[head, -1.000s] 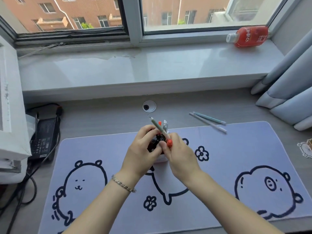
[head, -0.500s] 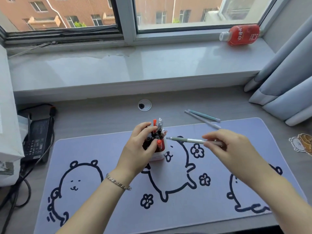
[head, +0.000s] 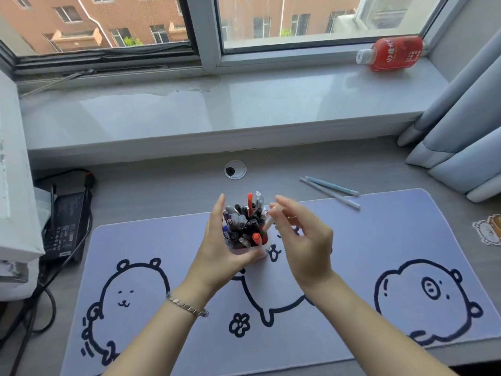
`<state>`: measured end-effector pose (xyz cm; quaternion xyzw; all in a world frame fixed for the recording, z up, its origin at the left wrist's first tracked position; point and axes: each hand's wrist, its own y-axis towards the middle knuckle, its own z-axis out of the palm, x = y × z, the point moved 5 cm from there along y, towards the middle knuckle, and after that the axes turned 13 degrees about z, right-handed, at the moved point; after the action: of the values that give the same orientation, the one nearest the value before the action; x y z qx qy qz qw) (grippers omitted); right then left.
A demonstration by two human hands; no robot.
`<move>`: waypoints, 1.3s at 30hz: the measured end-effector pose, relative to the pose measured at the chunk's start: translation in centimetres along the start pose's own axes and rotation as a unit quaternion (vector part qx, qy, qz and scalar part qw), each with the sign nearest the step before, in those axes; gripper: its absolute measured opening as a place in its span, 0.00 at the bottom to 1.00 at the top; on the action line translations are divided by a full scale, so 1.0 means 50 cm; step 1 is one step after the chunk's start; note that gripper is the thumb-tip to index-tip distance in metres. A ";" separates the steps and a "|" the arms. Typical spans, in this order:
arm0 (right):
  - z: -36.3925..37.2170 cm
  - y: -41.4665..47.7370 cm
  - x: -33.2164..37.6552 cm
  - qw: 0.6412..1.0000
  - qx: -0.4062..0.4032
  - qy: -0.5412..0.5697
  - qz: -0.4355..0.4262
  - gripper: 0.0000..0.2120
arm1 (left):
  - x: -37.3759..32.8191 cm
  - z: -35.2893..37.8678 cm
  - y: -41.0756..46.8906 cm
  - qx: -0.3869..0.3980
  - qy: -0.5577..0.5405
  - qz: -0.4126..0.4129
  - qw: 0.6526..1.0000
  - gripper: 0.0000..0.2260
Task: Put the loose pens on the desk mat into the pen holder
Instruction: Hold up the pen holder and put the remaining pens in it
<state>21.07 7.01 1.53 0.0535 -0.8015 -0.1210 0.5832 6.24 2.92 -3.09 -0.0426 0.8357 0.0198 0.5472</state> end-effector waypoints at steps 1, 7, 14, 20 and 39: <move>0.006 -0.010 0.004 0.999 0.022 -0.001 -0.031 0.08 | 0.000 0.001 0.002 0.003 0.009 -0.003 1.000 0.48; 0.029 -0.039 -0.054 0.988 0.124 -0.080 0.033 0.05 | -0.005 -0.005 0.016 0.003 0.050 0.009 0.999 0.45; -0.009 0.071 -0.125 0.950 0.222 -0.176 0.132 0.09 | -0.002 -0.001 0.010 -0.016 0.017 -0.026 0.999 0.44; -0.117 0.212 -0.362 0.812 0.142 -0.493 0.279 0.20 | 0.004 -0.006 0.009 -0.015 0.027 -0.030 0.999 0.41; -0.114 0.058 -0.101 0.890 0.302 -0.276 0.203 0.07 | -0.004 -0.009 0.007 -0.021 0.033 -0.027 0.999 0.40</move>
<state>28.22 10.19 -0.71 0.0272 -0.9213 0.2379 0.3062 5.87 3.21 -2.71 -0.0772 0.8510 0.0207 0.5190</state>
